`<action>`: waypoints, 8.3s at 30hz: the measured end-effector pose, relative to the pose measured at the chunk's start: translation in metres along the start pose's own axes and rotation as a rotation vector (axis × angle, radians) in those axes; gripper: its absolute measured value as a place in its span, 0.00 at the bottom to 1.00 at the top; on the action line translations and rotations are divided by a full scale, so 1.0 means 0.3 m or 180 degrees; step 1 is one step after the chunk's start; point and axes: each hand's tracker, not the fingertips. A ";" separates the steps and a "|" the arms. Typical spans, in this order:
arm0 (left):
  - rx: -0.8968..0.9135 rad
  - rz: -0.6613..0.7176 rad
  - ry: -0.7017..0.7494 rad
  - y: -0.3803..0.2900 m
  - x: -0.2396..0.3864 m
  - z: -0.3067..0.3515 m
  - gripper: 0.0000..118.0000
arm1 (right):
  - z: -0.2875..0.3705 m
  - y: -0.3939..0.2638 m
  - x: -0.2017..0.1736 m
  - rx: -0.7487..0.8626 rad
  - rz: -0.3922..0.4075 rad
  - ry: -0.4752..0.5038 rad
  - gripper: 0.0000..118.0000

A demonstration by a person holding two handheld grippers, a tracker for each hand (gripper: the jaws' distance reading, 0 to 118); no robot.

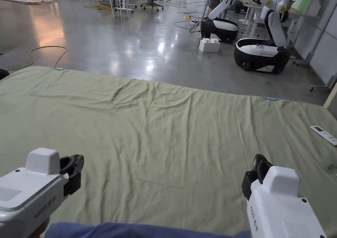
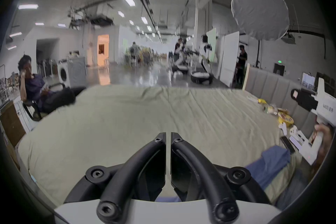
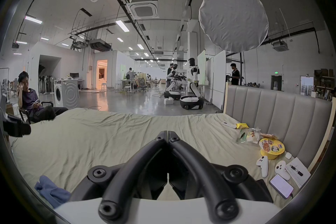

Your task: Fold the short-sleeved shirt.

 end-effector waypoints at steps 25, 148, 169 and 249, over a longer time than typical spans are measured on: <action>-0.1638 0.2774 -0.1567 -0.520 -0.557 -0.275 0.71 | -0.016 -0.114 -0.070 -0.0566 0.0113 0.0253 0.00; -0.1894 0.1990 -0.1192 -0.401 -0.145 -0.223 0.71 | 0.014 -0.132 0.063 -0.0686 -0.0186 0.0184 0.00; -0.1810 0.2643 -0.1597 -0.575 -0.193 -0.352 0.11 | 0.036 -0.123 0.042 -0.0618 -0.0099 0.0150 0.00; -0.2391 0.0668 -0.1460 -0.412 0.867 -0.314 0.09 | 0.074 -0.220 0.134 -0.0890 -0.0241 0.0035 0.00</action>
